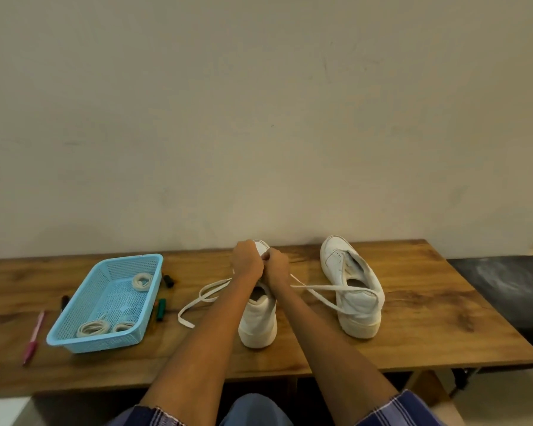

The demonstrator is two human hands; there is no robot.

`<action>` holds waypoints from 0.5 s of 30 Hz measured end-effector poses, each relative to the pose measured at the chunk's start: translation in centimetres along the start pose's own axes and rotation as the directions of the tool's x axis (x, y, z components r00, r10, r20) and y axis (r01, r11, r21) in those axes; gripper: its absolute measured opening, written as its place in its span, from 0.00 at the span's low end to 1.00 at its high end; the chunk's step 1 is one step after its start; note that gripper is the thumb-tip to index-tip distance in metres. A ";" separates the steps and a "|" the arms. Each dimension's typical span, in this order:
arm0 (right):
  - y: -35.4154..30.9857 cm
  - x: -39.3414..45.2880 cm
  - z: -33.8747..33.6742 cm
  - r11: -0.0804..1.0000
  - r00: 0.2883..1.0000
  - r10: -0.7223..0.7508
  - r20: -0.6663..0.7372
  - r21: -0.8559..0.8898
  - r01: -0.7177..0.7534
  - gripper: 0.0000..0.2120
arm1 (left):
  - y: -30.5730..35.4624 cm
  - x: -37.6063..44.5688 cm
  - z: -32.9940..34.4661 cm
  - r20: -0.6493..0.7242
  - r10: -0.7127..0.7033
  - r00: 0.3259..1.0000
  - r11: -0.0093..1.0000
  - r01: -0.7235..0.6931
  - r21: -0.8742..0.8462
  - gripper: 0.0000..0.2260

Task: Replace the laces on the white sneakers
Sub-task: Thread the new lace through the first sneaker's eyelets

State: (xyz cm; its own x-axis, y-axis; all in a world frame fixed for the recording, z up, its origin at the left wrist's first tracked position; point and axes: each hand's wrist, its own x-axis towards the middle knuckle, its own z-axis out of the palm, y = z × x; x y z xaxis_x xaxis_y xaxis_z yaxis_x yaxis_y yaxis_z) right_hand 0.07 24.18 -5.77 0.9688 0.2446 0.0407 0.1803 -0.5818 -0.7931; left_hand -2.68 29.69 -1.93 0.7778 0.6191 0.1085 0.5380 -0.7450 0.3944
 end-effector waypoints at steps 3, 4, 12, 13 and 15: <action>-0.4 -0.2 0.8 0.997 0.998 0.049 -0.030 0.066 -0.047 0.07 | -0.6 0.0 -0.2 -0.002 0.001 1.000 1.000 -0.001 0.012 0.10; -0.6 -0.4 1.3 0.993 0.996 0.073 -0.047 0.101 -0.068 0.07 | -1.0 0.0 -0.3 -0.005 -0.006 1.000 1.000 0.006 0.017 0.10; -1.2 -0.2 0.6 0.963 0.988 0.114 0.100 0.232 -0.134 0.09 | -3.3 0.6 -1.4 0.095 -0.017 0.995 0.999 0.013 0.049 0.12; -0.9 0.3 -0.2 0.956 0.986 0.125 0.107 0.255 -0.149 0.08 | -3.5 0.7 -1.5 0.111 -0.003 0.994 0.999 -0.001 0.036 0.12; -0.8 1.2 -2.3 0.954 0.993 0.100 0.065 0.277 -0.114 0.08 | -3.8 1.1 -2.1 0.139 -0.005 0.990 1.000 0.006 -0.007 0.11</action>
State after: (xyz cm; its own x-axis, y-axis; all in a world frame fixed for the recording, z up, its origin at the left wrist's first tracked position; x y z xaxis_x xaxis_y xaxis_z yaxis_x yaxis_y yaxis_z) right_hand 1.54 23.11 -3.69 0.9687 0.2353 -0.0787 0.0139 -0.3683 -0.9296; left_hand -4.54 33.66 -1.41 0.8129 0.5820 -0.0211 0.5401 -0.7398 0.4013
